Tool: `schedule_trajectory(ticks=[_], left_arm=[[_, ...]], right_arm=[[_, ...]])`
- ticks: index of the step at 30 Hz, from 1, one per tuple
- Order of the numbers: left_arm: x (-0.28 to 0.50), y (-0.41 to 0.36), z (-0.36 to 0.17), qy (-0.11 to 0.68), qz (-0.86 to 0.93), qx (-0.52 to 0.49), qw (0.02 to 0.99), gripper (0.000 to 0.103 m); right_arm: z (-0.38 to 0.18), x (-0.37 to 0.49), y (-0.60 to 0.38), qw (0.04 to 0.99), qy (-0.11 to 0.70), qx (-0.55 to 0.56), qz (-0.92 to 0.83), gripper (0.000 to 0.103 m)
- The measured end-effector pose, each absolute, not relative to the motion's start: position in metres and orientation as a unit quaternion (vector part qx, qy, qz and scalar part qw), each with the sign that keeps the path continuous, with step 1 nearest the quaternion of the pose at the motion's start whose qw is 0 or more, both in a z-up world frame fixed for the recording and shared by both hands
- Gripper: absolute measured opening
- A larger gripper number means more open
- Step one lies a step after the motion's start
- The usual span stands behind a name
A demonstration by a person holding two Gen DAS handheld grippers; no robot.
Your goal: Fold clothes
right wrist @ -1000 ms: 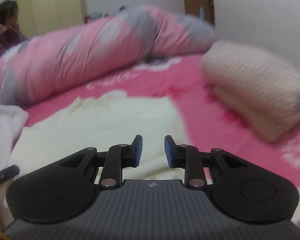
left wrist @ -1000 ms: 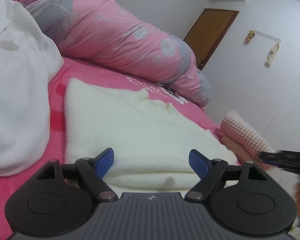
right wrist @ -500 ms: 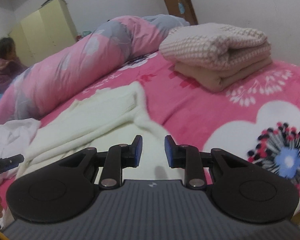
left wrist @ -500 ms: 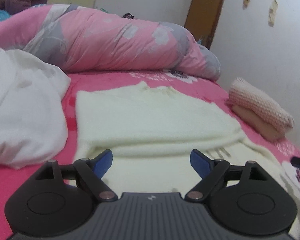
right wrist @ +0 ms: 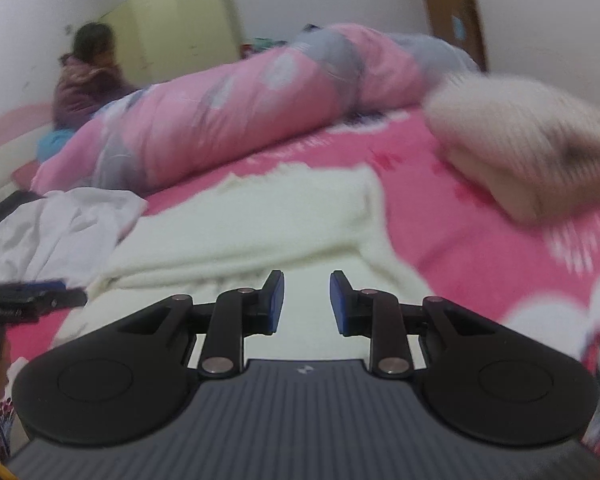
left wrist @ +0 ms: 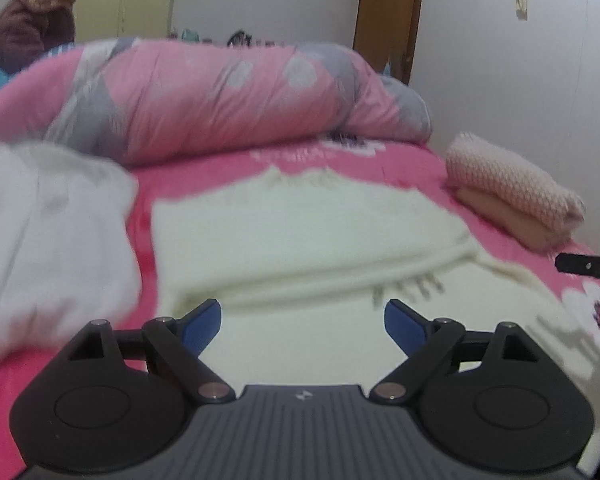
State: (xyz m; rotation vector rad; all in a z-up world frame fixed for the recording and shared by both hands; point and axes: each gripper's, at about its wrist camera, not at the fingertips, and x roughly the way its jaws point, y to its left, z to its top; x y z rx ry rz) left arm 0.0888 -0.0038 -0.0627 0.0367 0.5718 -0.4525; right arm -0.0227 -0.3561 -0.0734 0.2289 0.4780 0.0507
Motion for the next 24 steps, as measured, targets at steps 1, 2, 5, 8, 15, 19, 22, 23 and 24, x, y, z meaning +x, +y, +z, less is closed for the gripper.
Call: schedule_trajectory(ticks=[1, 2, 5, 8, 15, 19, 22, 23, 24], left_arm=[[0.097, -0.006, -0.059, 0.272, -0.220, 0.019, 0.936, 0.090], [0.107, -0.009, -0.059, 0.266, -0.219, 0.019, 0.939, 0.090], [0.137, -0.020, -0.065, 0.256, -0.209, 0.013, 0.944, 0.090], [0.167, -0.029, -0.082, 0.254, -0.209, -0.020, 0.944, 0.089], [0.202, -0.024, -0.131, 0.271, -0.204, -0.097, 0.936, 0.086], [0.205, -0.013, -0.141, 0.268, -0.221, -0.131, 0.928, 0.090], [0.203, -0.007, -0.144, 0.257, -0.239, -0.149, 0.924, 0.092], [0.203, -0.005, -0.145, 0.255, -0.241, -0.154, 0.923, 0.092], [0.202, -0.004, -0.145, 0.254, -0.243, -0.156, 0.923, 0.092]], right_arm=[[-0.065, -0.013, -0.355, 0.966, 0.234, 0.104, 0.035, 0.026], [-0.057, 0.000, -0.353, 0.967, 0.233, 0.096, 0.047, 0.028], [-0.039, 0.046, -0.349, 0.966, 0.234, 0.077, 0.079, 0.032], [-0.033, 0.109, -0.348, 0.957, 0.253, 0.083, 0.112, 0.036], [-0.052, 0.281, -0.343, 0.930, 0.324, 0.099, 0.144, 0.041], [-0.077, 0.371, -0.329, 0.915, 0.360, 0.110, 0.149, 0.041], [-0.097, 0.429, -0.309, 0.896, 0.394, 0.111, 0.173, 0.043], [-0.102, 0.444, -0.300, 0.895, 0.399, 0.093, 0.174, 0.043], [-0.107, 0.456, -0.291, 0.894, 0.405, 0.076, 0.174, 0.043]])
